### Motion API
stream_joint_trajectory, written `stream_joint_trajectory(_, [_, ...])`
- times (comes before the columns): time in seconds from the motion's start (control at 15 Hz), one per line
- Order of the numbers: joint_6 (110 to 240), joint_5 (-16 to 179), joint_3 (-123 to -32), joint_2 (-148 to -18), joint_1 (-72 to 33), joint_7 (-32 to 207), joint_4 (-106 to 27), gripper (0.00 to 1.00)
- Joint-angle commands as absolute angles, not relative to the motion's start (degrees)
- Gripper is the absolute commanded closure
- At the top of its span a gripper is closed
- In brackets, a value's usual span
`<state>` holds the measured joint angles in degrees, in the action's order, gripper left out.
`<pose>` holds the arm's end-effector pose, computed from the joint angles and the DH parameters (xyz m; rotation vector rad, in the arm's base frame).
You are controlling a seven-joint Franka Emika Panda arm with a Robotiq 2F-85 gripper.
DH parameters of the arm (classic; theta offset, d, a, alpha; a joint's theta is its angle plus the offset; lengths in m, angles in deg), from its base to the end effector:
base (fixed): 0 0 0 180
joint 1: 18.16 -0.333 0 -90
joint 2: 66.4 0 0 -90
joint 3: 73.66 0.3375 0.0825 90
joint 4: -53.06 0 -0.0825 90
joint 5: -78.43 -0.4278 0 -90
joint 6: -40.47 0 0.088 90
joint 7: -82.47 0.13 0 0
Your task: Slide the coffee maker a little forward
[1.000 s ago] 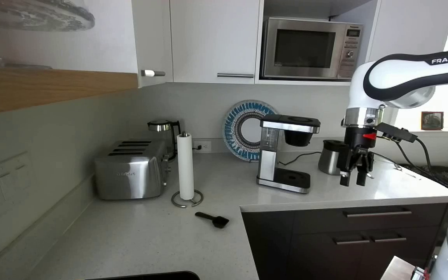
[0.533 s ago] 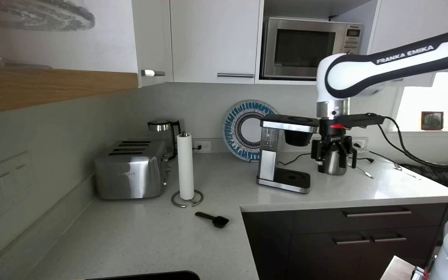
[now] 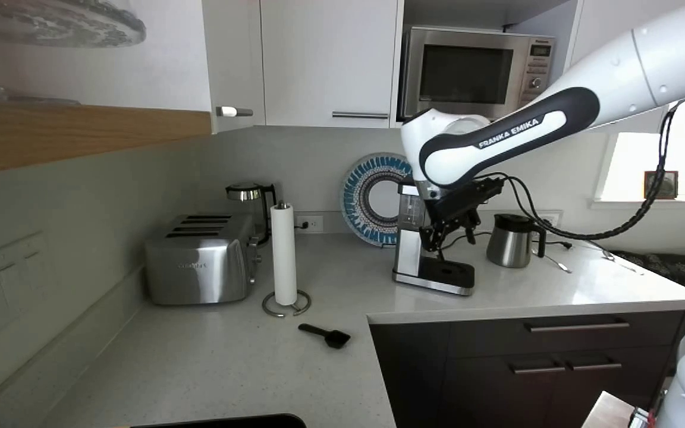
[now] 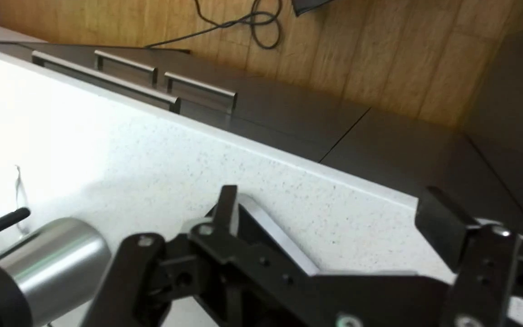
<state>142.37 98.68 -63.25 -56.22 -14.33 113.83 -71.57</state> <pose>0.5065 0.0224 0.4376 2.6830 -0.4414 -0.1248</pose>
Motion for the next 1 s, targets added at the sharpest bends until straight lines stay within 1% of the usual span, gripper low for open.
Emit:
stream_joint_trajectory(0.0, [137.9, 110.1, -61.7, -65.4, -17.4, 122.8, -63.9, 0.00])
stream_joint_trajectory(0.2, [133.0, 119.4, -62.2, -71.0, -21.2, 126.8, -59.4, 0.00])
stream_joint_trajectory(0.27, [136.6, 114.9, -63.9, -66.9, -21.1, 124.2, -63.3, 0.00])
stream_joint_trajectory(0.47, [134.6, 118.1, -63.9, -70.4, -22.7, 126.0, -60.4, 0.00])
stream_joint_trajectory(0.93, [134.4, 118.3, -64.1, -70.7, -22.7, 126.0, -59.6, 0.00])
